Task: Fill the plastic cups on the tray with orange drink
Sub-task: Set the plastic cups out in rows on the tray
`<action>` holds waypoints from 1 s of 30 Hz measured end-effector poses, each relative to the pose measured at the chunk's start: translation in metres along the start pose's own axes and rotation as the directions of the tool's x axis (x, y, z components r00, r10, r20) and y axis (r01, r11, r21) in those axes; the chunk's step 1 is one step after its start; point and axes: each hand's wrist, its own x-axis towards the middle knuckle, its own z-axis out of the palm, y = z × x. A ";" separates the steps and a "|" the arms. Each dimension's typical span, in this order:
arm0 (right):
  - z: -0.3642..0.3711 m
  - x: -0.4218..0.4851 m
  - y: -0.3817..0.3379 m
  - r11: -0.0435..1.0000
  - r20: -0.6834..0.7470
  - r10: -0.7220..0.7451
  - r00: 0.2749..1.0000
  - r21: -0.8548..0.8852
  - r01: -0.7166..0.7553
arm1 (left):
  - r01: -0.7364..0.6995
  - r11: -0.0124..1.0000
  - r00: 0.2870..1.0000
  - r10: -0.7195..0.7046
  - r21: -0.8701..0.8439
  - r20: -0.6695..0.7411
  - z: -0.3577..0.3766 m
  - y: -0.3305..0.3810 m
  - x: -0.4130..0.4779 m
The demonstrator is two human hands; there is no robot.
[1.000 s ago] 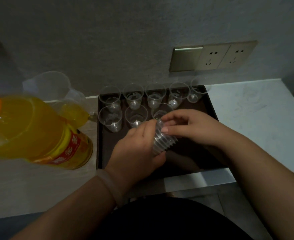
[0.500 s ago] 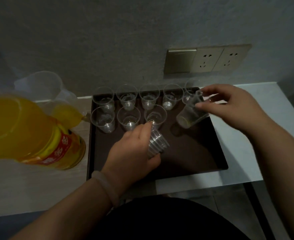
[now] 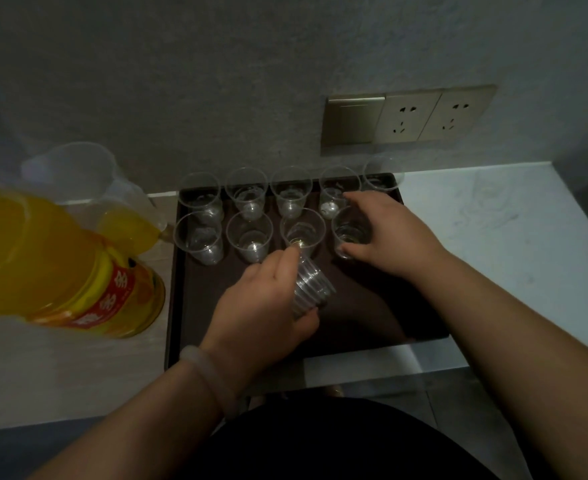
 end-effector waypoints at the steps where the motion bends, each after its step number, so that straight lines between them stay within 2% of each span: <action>1: 0.002 0.001 0.000 1.000 0.001 -0.004 1.000 -0.002 0.004 | 0.006 1.000 1.000 -0.006 -0.003 0.000 0.000 0.001 0.000; 11: 0.007 0.005 0.000 1.000 -0.019 -0.016 1.000 -0.018 0.015 | 0.007 0.999 1.000 -0.005 0.039 -0.029 0.000 0.000 0.001; 18: 0.004 0.001 0.003 0.999 -0.001 -0.025 1.000 0.029 0.025 | -0.002 0.999 1.000 0.004 0.043 -0.029 0.000 0.000 0.003; 21: -0.004 -0.004 -0.003 0.998 -0.088 -0.030 0.996 0.056 0.035 | -0.015 0.999 1.000 0.016 0.044 -0.022 0.001 0.001 0.005; 23: -0.014 -0.012 -0.012 0.985 -0.171 0.011 0.985 0.172 0.019 | -0.013 1.000 1.000 0.013 0.028 -0.019 0.002 0.002 0.007; 24: -0.019 -0.016 -0.017 0.955 -0.146 0.062 0.987 0.295 -0.016 | -0.014 1.000 1.000 0.015 0.020 -0.019 0.003 0.003 0.009; 26: -0.026 -0.023 -0.026 0.867 0.081 0.106 0.991 0.481 -0.132 | -0.024 1.000 0.999 0.024 0.011 -0.022 0.003 0.005 0.012; 28: -0.025 -0.024 -0.027 0.848 0.315 0.053 0.948 0.487 -0.210 | -0.038 0.999 0.999 0.038 0.008 -0.032 0.002 0.008 0.015; 30: -0.023 -0.023 -0.024 0.792 0.384 0.049 0.922 0.548 -0.270 | -0.063 0.998 0.997 0.062 -0.005 -0.039 0.002 0.012 0.018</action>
